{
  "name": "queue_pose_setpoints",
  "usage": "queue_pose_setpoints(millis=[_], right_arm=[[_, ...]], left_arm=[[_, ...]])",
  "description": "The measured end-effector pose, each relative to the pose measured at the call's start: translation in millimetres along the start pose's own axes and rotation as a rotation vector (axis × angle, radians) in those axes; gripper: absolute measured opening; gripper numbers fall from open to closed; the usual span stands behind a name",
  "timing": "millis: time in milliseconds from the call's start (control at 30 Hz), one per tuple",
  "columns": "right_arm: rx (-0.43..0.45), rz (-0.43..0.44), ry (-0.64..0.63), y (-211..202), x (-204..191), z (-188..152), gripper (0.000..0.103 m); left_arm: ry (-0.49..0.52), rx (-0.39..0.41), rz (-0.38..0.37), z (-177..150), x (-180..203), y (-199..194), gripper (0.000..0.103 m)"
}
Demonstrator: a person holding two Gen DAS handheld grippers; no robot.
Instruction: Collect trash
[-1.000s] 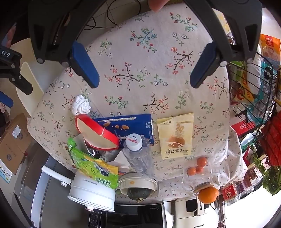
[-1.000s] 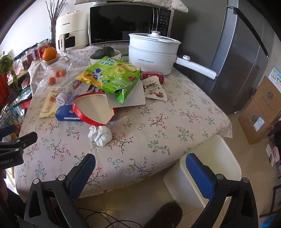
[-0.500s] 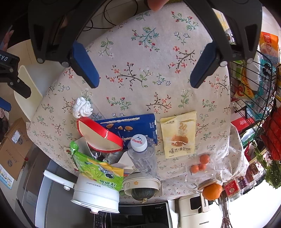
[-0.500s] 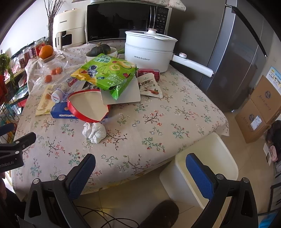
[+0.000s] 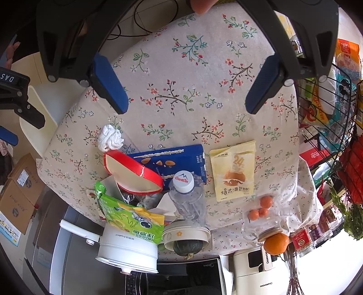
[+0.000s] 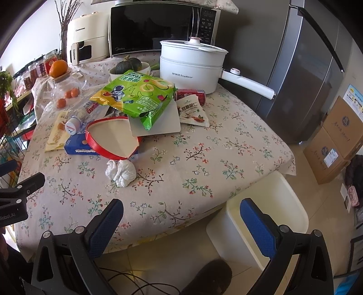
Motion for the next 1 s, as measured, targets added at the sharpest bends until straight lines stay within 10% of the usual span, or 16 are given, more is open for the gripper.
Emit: queue_pose_setpoints(millis=[1000], right_arm=[[0.008, -0.003, -0.001, 0.1, 0.0, 0.9, 0.103]], left_arm=[[0.000, 0.000, 0.001, 1.1, 0.9, 0.0, 0.103]])
Point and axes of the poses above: each gripper's, at about its wrist camera, not at the fingertips, and y roughly the way its jaws point, x to its right, z to its top, the point moved 8 cm from there along y, roughly the way its jaws point, and after that the axes turned 7 degrees about y, right-handed, at the moved point
